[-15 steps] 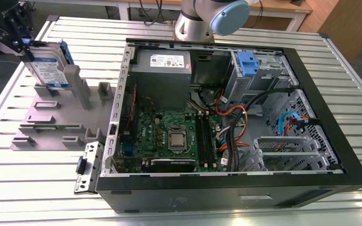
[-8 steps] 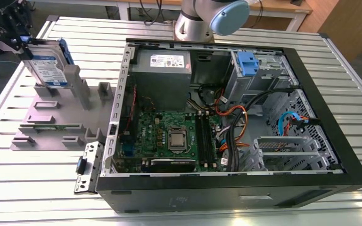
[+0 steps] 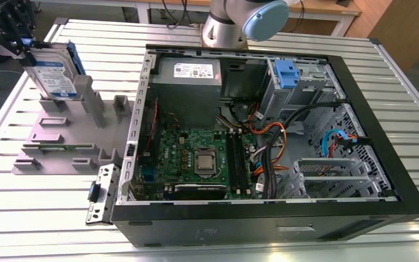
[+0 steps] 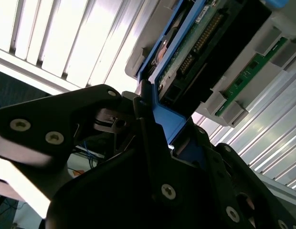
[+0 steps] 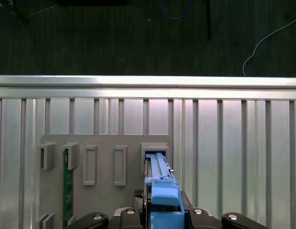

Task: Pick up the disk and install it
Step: 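Pick up the disk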

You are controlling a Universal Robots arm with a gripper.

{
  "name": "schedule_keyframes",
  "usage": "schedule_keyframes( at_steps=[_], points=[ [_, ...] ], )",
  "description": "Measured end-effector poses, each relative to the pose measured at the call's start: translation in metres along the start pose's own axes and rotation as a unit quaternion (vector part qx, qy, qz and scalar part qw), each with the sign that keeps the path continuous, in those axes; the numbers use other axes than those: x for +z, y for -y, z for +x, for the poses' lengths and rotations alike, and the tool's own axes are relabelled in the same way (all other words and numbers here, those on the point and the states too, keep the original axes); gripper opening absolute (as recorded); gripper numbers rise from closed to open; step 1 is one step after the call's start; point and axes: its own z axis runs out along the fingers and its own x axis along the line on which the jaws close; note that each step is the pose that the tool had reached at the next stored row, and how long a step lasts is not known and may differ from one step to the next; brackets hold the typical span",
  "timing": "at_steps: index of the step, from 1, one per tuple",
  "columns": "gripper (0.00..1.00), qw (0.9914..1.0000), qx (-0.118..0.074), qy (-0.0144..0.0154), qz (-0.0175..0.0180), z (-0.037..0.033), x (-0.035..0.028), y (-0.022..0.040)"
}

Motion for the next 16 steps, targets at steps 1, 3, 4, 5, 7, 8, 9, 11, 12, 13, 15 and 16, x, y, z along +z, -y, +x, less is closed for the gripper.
schedule_keyframes(
  at_steps=[1,3,4,5,7,8,9,11,12,13,15,16],
  points=[
    [0.37,1.00000,0.000,-0.0001,0.0000,0.0000,-0.0009,0.0000],
    [0.37,1.00000,0.000,-0.0002,0.0001,0.0000,-0.0026,0.0000],
    [0.37,1.00000,0.000,-0.0004,0.0000,-0.0001,-0.0034,0.0000],
    [0.37,1.00000,0.000,-0.0006,0.0000,0.0000,-0.0042,0.0000],
    [0.37,1.00000,0.000,-0.0007,0.0001,-0.0001,-0.0047,0.0000],
    [0.37,1.00000,0.000,-0.0009,0.0000,-0.0001,-0.0049,0.0000],
    [0.37,1.00000,0.000,-0.0009,0.0000,-0.0001,-0.0057,0.0000],
    [0.37,1.00000,0.000,-0.0009,0.0000,-0.0001,-0.0059,0.0000],
    [0.37,1.00000,0.000,-0.0009,0.0000,-0.0001,-0.0061,0.0000],
    [0.37,1.00000,0.000,-0.0009,0.0000,-0.0001,-0.0063,0.0000],
    [0.37,1.00000,0.000,-0.0009,0.0001,-0.0001,-0.0066,0.0000],
    [0.37,1.00000,0.000,-0.0009,0.0001,-0.0001,-0.0067,0.0000]
  ],
)
